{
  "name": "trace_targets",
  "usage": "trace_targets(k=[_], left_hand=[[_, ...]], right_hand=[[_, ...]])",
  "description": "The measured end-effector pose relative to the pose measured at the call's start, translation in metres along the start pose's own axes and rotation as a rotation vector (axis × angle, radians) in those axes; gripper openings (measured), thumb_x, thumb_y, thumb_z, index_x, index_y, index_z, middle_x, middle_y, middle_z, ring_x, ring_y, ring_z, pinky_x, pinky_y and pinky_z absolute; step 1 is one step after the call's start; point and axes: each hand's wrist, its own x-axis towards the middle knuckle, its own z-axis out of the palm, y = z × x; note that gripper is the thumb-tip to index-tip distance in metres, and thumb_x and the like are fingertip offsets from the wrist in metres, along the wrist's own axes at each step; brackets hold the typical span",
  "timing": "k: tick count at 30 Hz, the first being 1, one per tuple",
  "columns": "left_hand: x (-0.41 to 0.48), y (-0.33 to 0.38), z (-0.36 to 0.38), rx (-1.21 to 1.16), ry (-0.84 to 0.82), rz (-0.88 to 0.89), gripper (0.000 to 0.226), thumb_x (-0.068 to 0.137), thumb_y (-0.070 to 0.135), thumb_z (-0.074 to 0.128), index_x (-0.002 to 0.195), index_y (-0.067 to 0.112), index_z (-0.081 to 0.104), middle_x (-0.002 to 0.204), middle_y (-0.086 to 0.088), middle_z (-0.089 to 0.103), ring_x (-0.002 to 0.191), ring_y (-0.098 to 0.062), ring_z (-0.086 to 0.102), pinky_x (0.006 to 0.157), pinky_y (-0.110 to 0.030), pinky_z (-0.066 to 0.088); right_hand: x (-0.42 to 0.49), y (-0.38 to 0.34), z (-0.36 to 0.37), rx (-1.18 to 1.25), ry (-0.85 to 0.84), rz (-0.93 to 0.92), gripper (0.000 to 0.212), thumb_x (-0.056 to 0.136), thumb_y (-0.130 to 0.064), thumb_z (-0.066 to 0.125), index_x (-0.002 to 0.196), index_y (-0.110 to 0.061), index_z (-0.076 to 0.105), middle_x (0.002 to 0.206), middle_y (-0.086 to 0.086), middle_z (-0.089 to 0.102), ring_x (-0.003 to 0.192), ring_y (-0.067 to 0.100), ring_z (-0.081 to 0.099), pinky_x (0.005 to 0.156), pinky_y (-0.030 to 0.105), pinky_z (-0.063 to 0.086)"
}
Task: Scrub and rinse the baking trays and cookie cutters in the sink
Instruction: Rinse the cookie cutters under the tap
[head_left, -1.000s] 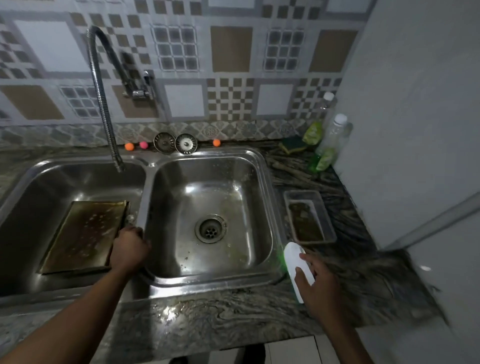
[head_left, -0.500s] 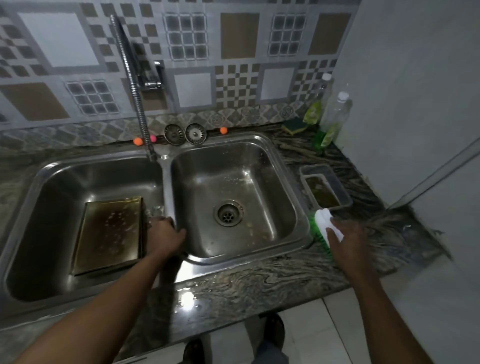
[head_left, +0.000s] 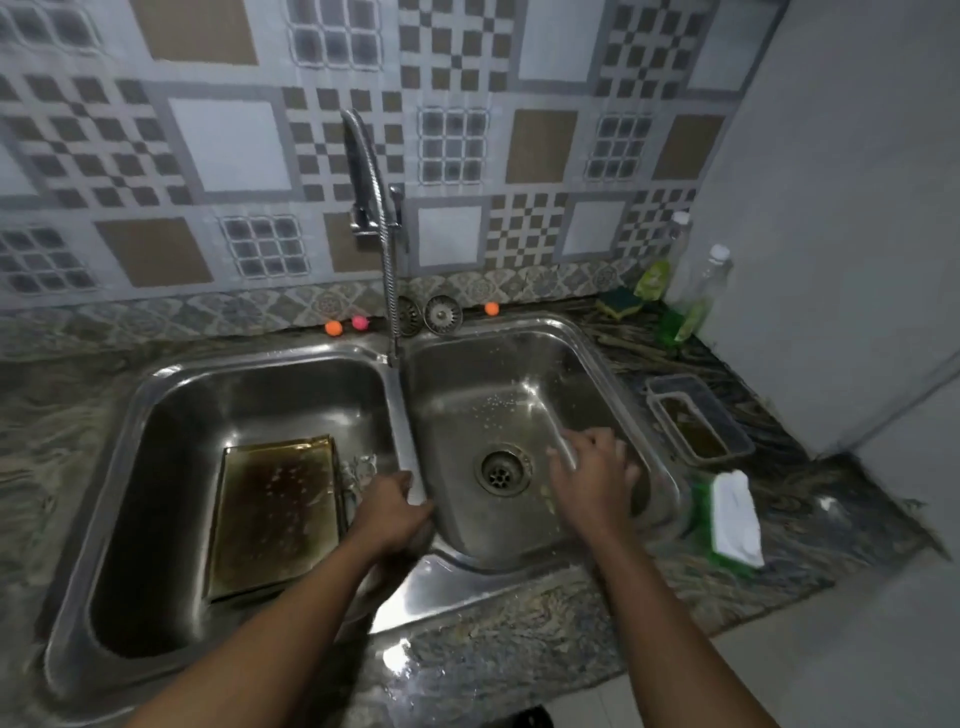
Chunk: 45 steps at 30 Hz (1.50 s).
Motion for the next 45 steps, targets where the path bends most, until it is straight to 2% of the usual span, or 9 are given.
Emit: trace_targets(k=[7,11,19,22,25,30,34,41,45], left_hand=[[0.029,0.008,-0.051,-0.170,0.217,0.017,0.051,0.080,0.030,0.076,0.127,0.015,0.061,0.117,-0.002,0.068,0.102,-0.018,0.064,0.087,-0.024,0.048],[0.057,0.022,-0.073,-0.281,0.276,0.115,0.055,0.076,0.043,0.078,0.124,0.022,0.062,0.090,0.000,0.070,0.066,-0.004,0.059,0.070,-0.026,0.054],[0.090,0.047,-0.059,-0.533,0.254,0.206,0.027,0.084,0.026,0.074,0.109,0.019,0.065,0.062,0.018,0.058,0.055,0.005,0.053,0.060,-0.015,0.043],[0.095,0.050,-0.054,-0.705,0.213,0.147,0.012,0.088,0.014,0.070,0.096,0.018,0.063,0.070,0.010,0.064,0.061,-0.007,0.063,0.058,-0.023,0.048],[0.099,0.054,-0.052,-0.814,0.165,0.102,0.012,0.090,0.006,0.067,0.092,0.014,0.058,0.070,0.006,0.062,0.053,-0.006,0.059,0.047,-0.020,0.045],[0.102,0.059,-0.046,-0.866,0.194,0.058,0.013,0.090,0.009,0.067,0.083,0.017,0.060,0.061,0.009,0.060,0.046,-0.002,0.051,0.045,-0.017,0.040],[0.110,0.061,-0.045,-0.899,0.244,-0.088,0.026,0.095,0.012,0.061,0.069,0.018,0.060,0.043,0.009,0.052,0.041,-0.003,0.042,0.040,-0.016,0.031],[0.099,0.010,-0.027,-0.831,0.222,-0.229,0.032,0.097,0.024,0.058,0.069,0.008,0.061,0.048,0.003,0.057,0.039,-0.008,0.050,0.039,-0.019,0.038],[0.090,-0.049,-0.025,-0.481,0.387,-0.329,0.039,0.099,0.024,0.053,0.061,0.012,0.059,0.054,-0.002,0.056,0.049,-0.011,0.049,0.049,-0.024,0.036]], right_hand=[[0.064,-0.109,0.036,0.180,-0.084,-0.232,0.034,0.090,-0.036,0.059,0.123,-0.028,0.062,0.119,-0.001,0.053,0.119,0.020,0.046,0.099,0.045,0.030],[0.124,-0.161,0.041,0.313,-0.098,-0.288,0.032,0.092,-0.032,0.057,0.122,-0.022,0.063,0.121,0.005,0.057,0.115,0.025,0.054,0.101,0.044,0.039],[0.263,-0.255,0.023,0.481,-0.222,-0.364,0.040,0.098,-0.023,0.049,0.137,-0.012,0.049,0.137,0.010,0.049,0.124,0.020,0.049,0.108,0.033,0.037],[0.293,-0.278,0.024,0.442,-0.292,-0.423,0.023,0.090,-0.030,0.054,0.098,-0.013,0.067,0.100,0.010,0.068,0.090,0.014,0.062,0.082,0.032,0.050],[0.293,-0.282,0.019,0.508,-0.252,-0.409,0.036,0.092,-0.021,0.053,0.056,-0.016,0.052,0.056,0.001,0.051,0.049,-0.002,0.043,0.052,0.022,0.034],[0.262,-0.238,0.025,0.479,-0.278,-0.439,0.029,0.097,-0.023,0.049,0.078,-0.011,0.067,0.079,-0.002,0.062,0.068,0.006,0.051,0.064,0.023,0.036],[0.219,-0.207,0.042,0.804,-0.316,-0.216,0.021,0.099,-0.018,0.050,0.093,-0.016,0.070,0.086,-0.001,0.069,0.075,0.008,0.063,0.071,0.022,0.051],[0.077,-0.175,0.132,1.097,-0.720,0.627,0.014,0.095,-0.008,0.052,0.086,-0.005,0.063,0.062,0.010,0.054,0.040,0.011,0.046,0.036,0.020,0.037],[0.059,-0.198,0.150,1.325,-0.730,0.910,0.014,0.095,-0.015,0.059,0.096,-0.001,0.062,0.073,0.008,0.065,0.059,0.015,0.062,0.058,0.029,0.054]])
